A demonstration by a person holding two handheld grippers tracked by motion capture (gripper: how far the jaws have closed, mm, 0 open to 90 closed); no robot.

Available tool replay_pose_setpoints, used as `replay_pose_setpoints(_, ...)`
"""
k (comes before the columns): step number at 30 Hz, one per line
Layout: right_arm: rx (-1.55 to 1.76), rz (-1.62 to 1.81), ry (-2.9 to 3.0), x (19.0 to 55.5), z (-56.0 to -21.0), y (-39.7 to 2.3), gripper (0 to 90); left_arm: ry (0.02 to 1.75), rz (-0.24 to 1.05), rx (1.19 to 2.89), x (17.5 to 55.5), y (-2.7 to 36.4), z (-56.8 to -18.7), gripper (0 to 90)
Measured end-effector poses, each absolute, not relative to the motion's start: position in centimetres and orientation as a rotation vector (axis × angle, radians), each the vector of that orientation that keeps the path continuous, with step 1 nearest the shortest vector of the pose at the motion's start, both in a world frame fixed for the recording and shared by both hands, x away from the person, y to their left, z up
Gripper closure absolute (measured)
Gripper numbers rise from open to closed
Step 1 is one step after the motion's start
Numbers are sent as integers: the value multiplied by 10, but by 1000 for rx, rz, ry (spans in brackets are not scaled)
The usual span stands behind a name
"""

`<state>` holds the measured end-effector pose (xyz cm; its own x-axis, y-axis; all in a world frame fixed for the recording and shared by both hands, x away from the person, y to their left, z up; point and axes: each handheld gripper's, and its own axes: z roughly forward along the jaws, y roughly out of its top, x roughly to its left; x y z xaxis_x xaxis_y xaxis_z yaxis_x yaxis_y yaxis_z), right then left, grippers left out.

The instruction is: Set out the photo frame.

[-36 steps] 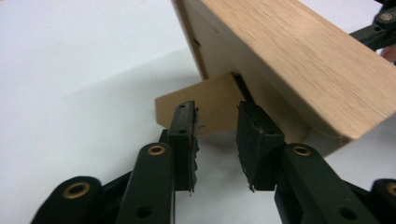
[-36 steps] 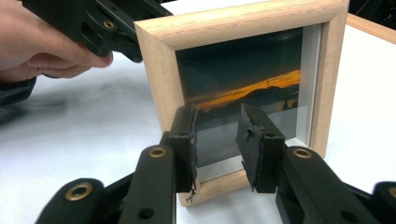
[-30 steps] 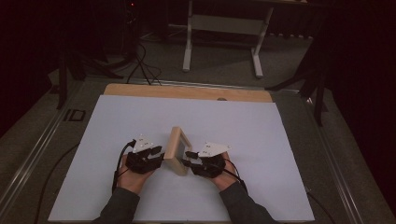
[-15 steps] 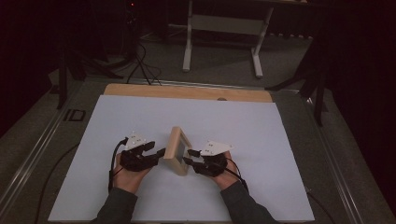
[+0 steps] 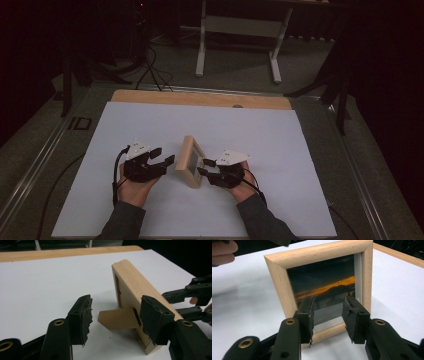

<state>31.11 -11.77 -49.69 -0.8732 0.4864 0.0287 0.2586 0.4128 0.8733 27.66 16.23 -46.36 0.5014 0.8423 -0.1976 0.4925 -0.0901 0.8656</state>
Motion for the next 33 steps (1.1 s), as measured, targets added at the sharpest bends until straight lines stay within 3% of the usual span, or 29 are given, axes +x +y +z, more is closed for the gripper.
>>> replay_pose_setpoints(13, 684, 1435, 2433, 313, -497, -119, 542, 1074, 398, 1737, 272, 155, -456, 383)
replay_pose_setpoints(33, 700, 1427, 2429, 315, -497, -121, 519, 1007, 369, 1798, 269, 130, -458, 351)
